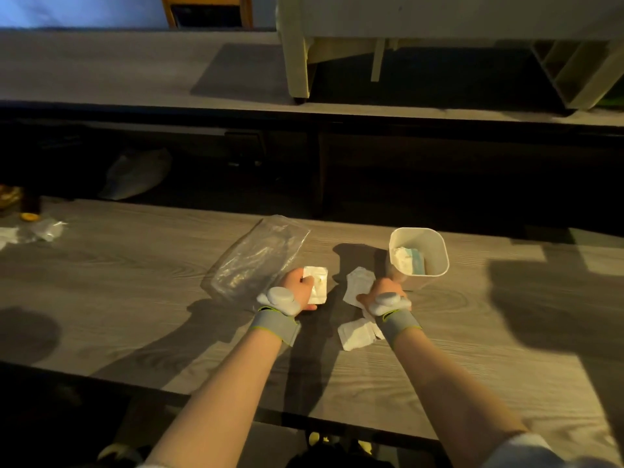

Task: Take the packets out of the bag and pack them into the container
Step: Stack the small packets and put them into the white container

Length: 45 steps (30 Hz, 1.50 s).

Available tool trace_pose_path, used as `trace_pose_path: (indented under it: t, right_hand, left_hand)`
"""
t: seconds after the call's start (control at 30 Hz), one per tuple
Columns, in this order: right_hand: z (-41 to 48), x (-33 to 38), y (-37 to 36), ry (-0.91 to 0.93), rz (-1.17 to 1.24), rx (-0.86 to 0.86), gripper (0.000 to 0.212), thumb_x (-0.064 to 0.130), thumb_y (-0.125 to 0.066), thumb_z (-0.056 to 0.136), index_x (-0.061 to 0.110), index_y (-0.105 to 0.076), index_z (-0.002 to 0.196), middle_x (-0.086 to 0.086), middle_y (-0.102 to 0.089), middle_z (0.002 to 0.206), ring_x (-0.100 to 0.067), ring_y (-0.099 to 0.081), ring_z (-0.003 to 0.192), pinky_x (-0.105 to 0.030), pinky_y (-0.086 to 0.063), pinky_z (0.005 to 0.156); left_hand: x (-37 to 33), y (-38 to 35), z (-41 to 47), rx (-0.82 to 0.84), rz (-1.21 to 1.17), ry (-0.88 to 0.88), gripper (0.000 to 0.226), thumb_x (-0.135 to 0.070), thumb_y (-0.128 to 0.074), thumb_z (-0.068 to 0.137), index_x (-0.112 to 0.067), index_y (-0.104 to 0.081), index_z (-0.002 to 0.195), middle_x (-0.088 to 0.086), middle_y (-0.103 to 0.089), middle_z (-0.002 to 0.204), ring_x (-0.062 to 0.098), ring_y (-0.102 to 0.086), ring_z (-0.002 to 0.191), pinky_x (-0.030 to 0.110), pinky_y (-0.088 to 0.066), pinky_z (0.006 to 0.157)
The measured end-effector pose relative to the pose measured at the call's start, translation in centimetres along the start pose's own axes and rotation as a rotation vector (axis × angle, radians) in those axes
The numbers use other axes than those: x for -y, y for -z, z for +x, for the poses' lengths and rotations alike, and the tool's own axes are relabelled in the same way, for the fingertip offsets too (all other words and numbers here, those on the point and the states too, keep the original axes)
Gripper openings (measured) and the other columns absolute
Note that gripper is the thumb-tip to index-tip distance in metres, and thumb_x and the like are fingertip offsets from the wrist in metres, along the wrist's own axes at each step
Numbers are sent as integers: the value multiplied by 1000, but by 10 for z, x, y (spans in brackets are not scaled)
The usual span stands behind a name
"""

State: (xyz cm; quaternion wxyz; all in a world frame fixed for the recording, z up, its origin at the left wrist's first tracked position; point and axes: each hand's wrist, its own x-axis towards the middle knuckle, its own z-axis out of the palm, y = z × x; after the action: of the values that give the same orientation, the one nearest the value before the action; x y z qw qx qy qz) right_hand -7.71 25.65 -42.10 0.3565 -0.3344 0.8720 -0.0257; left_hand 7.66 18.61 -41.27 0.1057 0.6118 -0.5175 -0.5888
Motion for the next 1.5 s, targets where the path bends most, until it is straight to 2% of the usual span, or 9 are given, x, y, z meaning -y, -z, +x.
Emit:
trace_pose_path:
  t: [0.13, 0.33, 0.47, 0.63, 0.8, 0.97, 1.2, 1.4, 1.5]
  right_hand:
    - [-3, 4, 4, 39, 58, -7, 39, 29, -52, 92, 12, -55, 127, -9, -59, 129, -30, -56, 120, -30, -38, 79]
    - [-13, 5, 19, 272, 199, -79, 14, 22, -61, 84, 16, -60, 97, -7, -65, 100, -31, -64, 99, -35, -49, 82]
    - [-20, 14, 40, 368, 381, -241, 9, 15, -65, 79, 20, -57, 78, -4, -65, 79, -25, -63, 79, -29, -49, 72]
    - [-27, 16, 66, 607, 406, -405, 21, -9, -63, 72, 11, -69, 78, -7, -72, 81, -24, -68, 79, -37, -55, 75]
    - [-38, 15, 79, 817, 258, -448, 20, -11, -61, 74, 5, -70, 82, -9, -73, 94, -26, -69, 91, -41, -56, 82]
    - [-44, 13, 87, 826, 150, -388, 20, -8, -60, 80, 4, -71, 90, -5, -66, 122, -20, -61, 115, -34, -49, 98]
    - [-35, -8, 100, 580, 365, -517, 17, 16, -62, 89, 17, -72, 103, 1, -70, 98, -15, -65, 90, -31, -54, 84]
    - [-43, 3, 109, 484, 668, -315, 15, 7, -71, 80, 18, -62, 82, 5, -63, 64, -6, -59, 51, -20, -51, 54]
    - [-42, 5, 106, 487, 751, -308, 29, -1, -72, 77, 21, -56, 67, 2, -59, 60, -9, -55, 49, -12, -45, 45]
  left_hand:
    - [0, -3, 5, -12, -71, 45, 37, -7, -35, 98, -1, -44, 134, 16, -51, 115, 31, -54, 92, 21, -53, 41]
    - [-11, -2, 7, 16, -173, 160, 38, -2, -39, 96, 0, -45, 133, 20, -52, 122, 46, -51, 119, 55, -48, 93]
    - [-28, -4, -1, 45, -306, 148, 39, -2, -42, 95, -2, -46, 134, 17, -53, 131, 37, -52, 115, 48, -40, 104]
    - [-59, -2, -12, 59, -427, 64, 47, -14, -42, 96, -2, -34, 141, 18, -42, 146, 30, -61, 101, 29, -51, 63]
    - [-78, -7, -25, 172, -416, 64, 36, -28, -49, 95, -8, -51, 125, 14, -60, 119, 33, -61, 109, 29, -50, 58]
    - [-80, -18, -31, 241, -315, 43, 15, -11, -49, 95, -14, -55, 81, 11, -59, 86, 19, -58, 72, 29, -52, 54]
    - [-84, -17, -34, 133, -356, 41, 14, -11, -43, 97, -13, -51, 109, 10, -55, 78, 21, -53, 65, 16, -47, 33]
    - [-94, -31, -41, 95, -388, -15, 10, -7, -42, 96, -11, -50, 98, 12, -55, 89, 23, -55, 74, 24, -52, 44]
    - [-97, -29, -37, 127, -336, -74, 29, -20, -53, 93, -6, -52, 119, 12, -54, 119, 27, -55, 110, 24, -51, 79]
